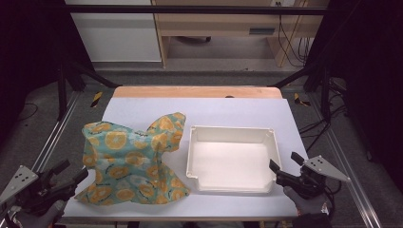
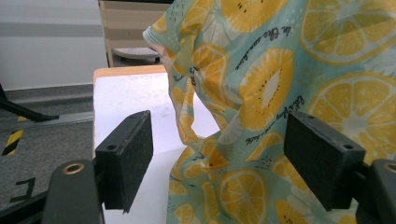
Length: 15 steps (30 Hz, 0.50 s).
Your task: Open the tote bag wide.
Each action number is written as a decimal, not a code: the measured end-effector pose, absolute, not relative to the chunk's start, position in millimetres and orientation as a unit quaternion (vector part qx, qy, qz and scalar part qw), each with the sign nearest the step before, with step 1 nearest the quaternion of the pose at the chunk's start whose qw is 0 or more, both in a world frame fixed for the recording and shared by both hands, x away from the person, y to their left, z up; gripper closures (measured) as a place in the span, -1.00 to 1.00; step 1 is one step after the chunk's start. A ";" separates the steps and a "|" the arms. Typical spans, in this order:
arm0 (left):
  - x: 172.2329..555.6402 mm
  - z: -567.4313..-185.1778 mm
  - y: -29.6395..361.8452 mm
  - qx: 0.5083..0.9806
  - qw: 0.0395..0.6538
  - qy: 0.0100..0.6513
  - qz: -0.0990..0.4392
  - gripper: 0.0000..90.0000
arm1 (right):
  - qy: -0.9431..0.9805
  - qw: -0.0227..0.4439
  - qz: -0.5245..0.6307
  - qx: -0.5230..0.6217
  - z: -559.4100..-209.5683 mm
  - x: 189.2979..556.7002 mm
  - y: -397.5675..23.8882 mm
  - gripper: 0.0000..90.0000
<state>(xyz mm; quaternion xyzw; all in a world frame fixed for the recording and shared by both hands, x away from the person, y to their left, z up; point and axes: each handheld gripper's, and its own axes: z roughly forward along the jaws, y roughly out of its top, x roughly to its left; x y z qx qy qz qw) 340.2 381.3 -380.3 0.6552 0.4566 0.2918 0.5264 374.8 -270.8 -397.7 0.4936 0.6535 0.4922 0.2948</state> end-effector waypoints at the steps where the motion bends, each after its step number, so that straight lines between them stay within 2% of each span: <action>1: 340.1 -380.2 381.0 0.655 0.526 0.456 0.292 -0.46 | 0.654 0.295 0.493 0.492 -397.9 374.9 -269.9 -0.62; 15: 338.8 -377.2 379.4 0.654 0.535 0.451 0.286 -0.40 | 0.672 0.275 0.499 0.473 -394.5 375.4 -247.7 -0.47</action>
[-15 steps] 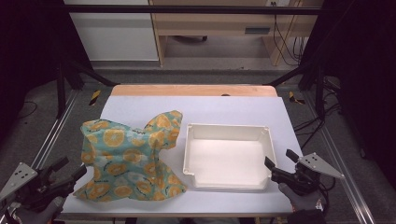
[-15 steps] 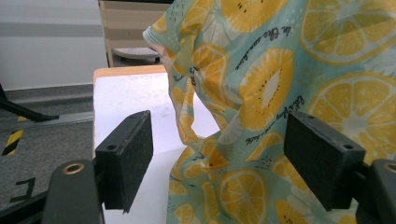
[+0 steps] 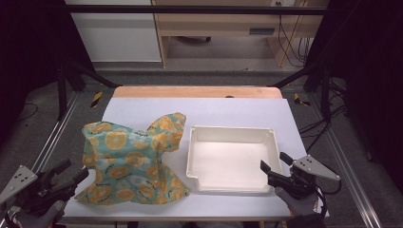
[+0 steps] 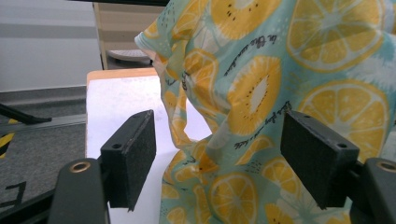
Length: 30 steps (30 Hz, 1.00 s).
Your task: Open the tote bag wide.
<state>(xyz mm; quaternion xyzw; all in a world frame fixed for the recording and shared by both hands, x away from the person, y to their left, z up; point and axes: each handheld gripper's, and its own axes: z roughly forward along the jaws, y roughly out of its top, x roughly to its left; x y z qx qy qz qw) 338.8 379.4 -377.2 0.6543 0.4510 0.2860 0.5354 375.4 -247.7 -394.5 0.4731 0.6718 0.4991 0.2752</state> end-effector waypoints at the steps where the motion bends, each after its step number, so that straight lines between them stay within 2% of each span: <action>1: 338.6 -376.7 379.1 0.655 0.536 0.449 0.286 -0.40 | 0.673 0.274 0.499 0.472 -393.7 375.5 -245.5 -0.46; 30: 332.8 -362.2 371.3 0.651 0.549 0.440 0.286 -0.14 | 0.695 0.250 0.529 0.417 -371.5 380.3 -197.4 -0.28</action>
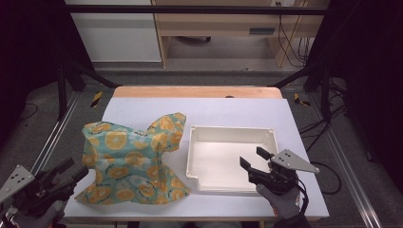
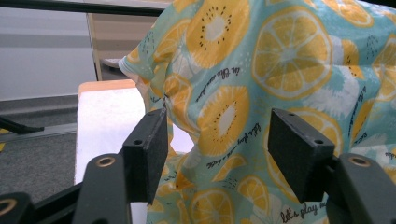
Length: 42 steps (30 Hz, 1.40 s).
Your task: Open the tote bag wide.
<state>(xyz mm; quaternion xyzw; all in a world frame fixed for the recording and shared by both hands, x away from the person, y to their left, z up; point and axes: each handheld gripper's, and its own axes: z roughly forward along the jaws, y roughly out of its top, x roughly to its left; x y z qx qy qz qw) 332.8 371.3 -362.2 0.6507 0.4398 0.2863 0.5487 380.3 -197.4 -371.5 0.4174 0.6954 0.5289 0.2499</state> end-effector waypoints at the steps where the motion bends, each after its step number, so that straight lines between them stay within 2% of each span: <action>1: 332.7 -361.6 371.3 0.650 0.550 0.440 0.285 -0.14 | 0.696 0.249 0.529 0.418 -370.9 380.2 -196.0 -0.27; 16: 333.9 -346.8 365.8 0.651 0.546 0.434 0.300 -0.11 | 0.703 0.241 0.548 0.384 -351.1 382.1 -166.8 -0.24; 27: 336.2 -319.8 360.7 0.645 0.560 0.414 0.315 -0.12 | 0.709 0.226 0.569 0.349 -332.2 380.2 -135.8 -0.22; 42: 345.3 -311.4 342.8 0.654 0.553 0.413 0.310 -0.23 | 0.718 0.209 0.583 0.319 -320.3 382.4 -97.8 -0.18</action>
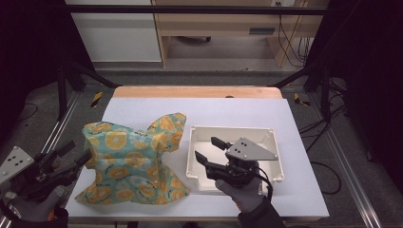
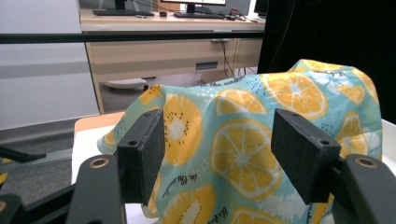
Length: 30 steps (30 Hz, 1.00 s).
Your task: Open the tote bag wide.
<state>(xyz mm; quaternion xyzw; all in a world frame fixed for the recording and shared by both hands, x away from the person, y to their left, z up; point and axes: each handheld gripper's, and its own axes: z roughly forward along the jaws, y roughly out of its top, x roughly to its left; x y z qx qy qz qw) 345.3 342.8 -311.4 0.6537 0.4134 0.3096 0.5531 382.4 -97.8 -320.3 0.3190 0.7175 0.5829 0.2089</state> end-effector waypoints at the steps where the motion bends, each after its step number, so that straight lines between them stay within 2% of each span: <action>1: 345.3 -311.4 342.8 0.654 0.553 0.413 0.310 -0.24 | 0.718 0.209 0.583 0.319 -320.3 382.4 -97.8 -0.18; 9: 347.8 -315.8 332.0 0.664 0.546 0.412 0.303 -0.29 | 0.726 0.191 0.587 0.304 -321.1 385.9 -72.9 -0.15; 20: 353.4 -326.3 328.9 0.678 0.533 0.417 0.287 -0.28 | 0.737 0.160 0.592 0.283 -326.0 390.4 -34.0 -0.05; 26: 355.7 -331.4 328.6 0.682 0.529 0.420 0.280 -0.22 | 0.741 0.148 0.592 0.281 -328.8 394.3 -21.1 0.02; 30: 355.9 -332.3 328.5 0.685 0.527 0.421 0.277 -0.11 | 0.741 0.143 0.593 0.281 -328.8 396.5 -16.5 0.06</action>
